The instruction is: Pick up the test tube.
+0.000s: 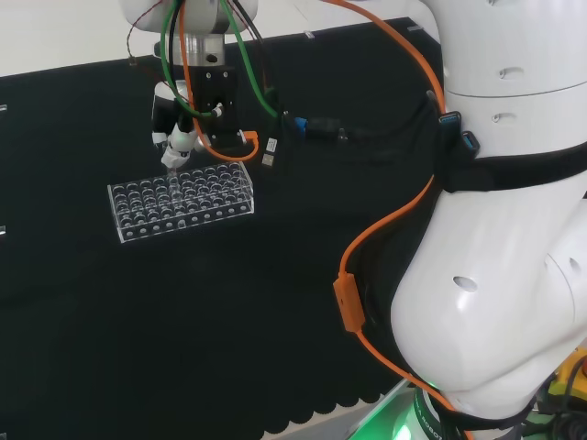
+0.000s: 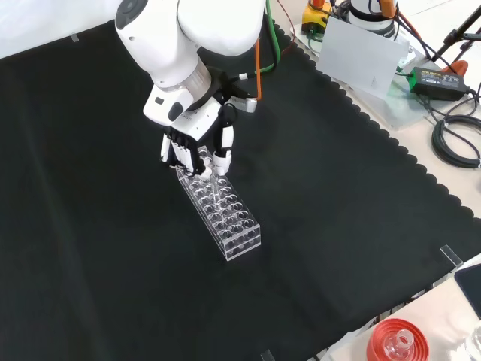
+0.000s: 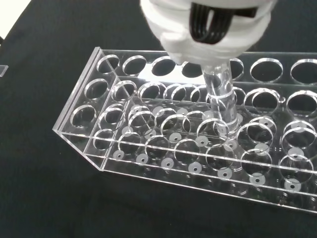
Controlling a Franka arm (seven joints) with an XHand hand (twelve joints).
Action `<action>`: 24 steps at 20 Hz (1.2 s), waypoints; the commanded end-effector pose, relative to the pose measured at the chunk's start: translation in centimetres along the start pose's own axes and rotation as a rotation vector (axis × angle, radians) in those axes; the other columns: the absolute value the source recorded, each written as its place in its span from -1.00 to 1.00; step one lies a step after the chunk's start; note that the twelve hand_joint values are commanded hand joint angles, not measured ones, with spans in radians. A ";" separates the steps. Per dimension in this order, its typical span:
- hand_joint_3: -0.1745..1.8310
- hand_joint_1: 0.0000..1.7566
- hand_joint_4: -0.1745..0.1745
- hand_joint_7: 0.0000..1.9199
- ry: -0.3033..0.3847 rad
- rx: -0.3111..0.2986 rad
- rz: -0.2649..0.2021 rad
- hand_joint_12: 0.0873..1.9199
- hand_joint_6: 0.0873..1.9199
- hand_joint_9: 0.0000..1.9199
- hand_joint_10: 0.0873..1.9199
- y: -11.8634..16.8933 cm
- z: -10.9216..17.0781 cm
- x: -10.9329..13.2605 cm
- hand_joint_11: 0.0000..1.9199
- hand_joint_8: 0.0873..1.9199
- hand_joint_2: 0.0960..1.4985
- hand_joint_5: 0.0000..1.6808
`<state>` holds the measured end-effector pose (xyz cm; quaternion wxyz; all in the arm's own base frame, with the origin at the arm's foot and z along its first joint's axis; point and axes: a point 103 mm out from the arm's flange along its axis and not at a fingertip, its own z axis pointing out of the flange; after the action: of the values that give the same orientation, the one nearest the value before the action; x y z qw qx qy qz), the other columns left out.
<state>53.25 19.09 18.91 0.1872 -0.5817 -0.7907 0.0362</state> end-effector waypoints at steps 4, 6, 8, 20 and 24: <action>-0.32 0.61 -1.00 0.33 -0.009 0.000 -0.003 0.30 -0.24 0.22 -0.45 0.0 -0.5 0.1 -0.34 -0.12 -0.07 0.37; -0.32 0.61 -1.00 0.33 -0.012 0.001 -0.005 0.30 -0.25 0.22 -0.45 0.0 -0.6 0.1 -0.34 -0.12 -0.07 0.37; -0.31 0.61 -1.00 0.34 -0.020 0.003 -0.006 0.30 -0.25 0.22 -0.46 0.0 -1.0 0.3 -0.34 -0.13 -0.08 0.38; -0.30 0.61 -1.00 0.34 -0.020 -0.006 -0.013 0.30 -0.26 0.23 -0.47 -0.2 -1.9 0.4 -0.34 -0.14 -0.09 0.39; -0.30 0.61 -1.00 0.34 -0.023 -0.007 -0.017 0.30 -0.26 0.23 -0.47 -0.3 -2.3 0.4 -0.33 -0.14 -0.09 0.39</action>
<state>53.68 19.09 21.03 0.1778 -0.5763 -0.7968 0.0385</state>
